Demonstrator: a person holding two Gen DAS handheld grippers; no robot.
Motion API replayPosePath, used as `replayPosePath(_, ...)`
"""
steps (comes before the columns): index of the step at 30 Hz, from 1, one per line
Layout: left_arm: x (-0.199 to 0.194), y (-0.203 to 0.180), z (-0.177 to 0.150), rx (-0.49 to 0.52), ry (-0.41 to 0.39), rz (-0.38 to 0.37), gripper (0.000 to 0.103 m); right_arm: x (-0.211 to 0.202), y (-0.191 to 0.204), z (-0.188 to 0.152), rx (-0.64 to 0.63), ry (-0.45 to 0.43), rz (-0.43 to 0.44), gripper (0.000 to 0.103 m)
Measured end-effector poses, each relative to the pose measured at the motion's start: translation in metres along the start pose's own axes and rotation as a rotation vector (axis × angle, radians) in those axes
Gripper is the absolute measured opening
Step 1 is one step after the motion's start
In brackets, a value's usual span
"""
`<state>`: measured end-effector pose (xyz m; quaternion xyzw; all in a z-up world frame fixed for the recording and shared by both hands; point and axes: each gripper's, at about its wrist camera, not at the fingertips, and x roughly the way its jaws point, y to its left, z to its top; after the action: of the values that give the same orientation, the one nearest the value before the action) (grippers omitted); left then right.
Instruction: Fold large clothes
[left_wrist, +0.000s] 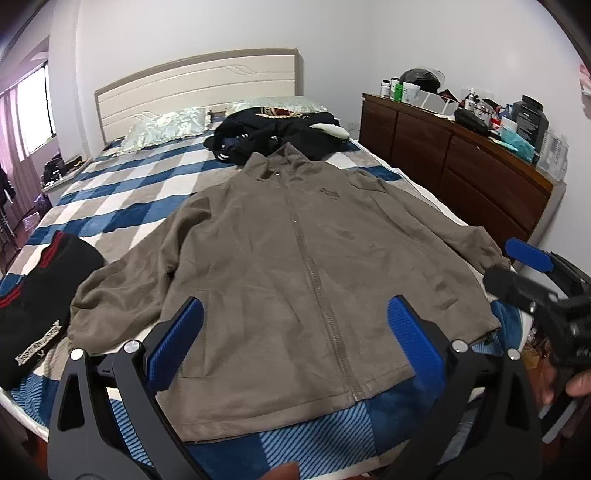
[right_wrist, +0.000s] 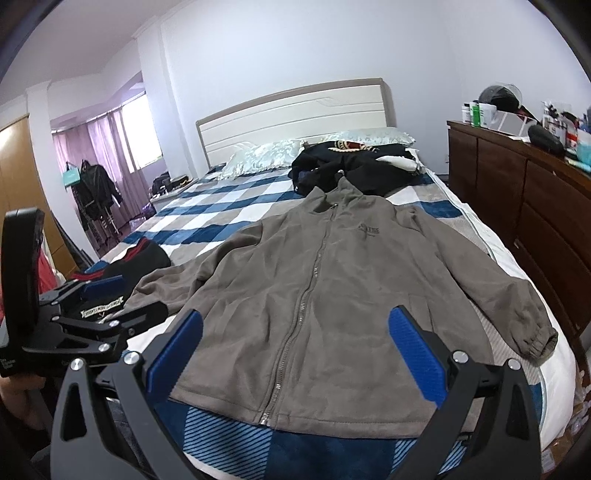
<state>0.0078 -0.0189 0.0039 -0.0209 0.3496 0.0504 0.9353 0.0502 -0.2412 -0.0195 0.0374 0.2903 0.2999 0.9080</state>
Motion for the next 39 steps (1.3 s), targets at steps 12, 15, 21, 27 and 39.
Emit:
replayPosePath(12,0.069,-0.057,-0.035,0.009,0.047,-0.166,0.098,0.008,-0.145,-0.030,0.227,0.017,-0.186,0.099)
replayPosePath(15,0.093,-0.068,-0.046,-0.004,0.083,-0.205,0.098,0.011,-0.197,-0.035,0.288,0.029,-0.277,0.099)
replayPosePath(21,0.142,-0.081,-0.072,-0.010,0.155,-0.252,0.098,0.026,-0.282,-0.067,0.549,0.105,-0.301,0.099)
replayPosePath(27,0.176,-0.076,-0.084,-0.037,0.206,-0.268,0.098,0.059,-0.306,-0.097,0.704,0.155,-0.222,0.099)
replayPosePath(39,0.162,-0.061,-0.081,0.038,0.207,-0.244,0.098,0.100,-0.347,-0.071,0.941,0.108,-0.325,0.037)
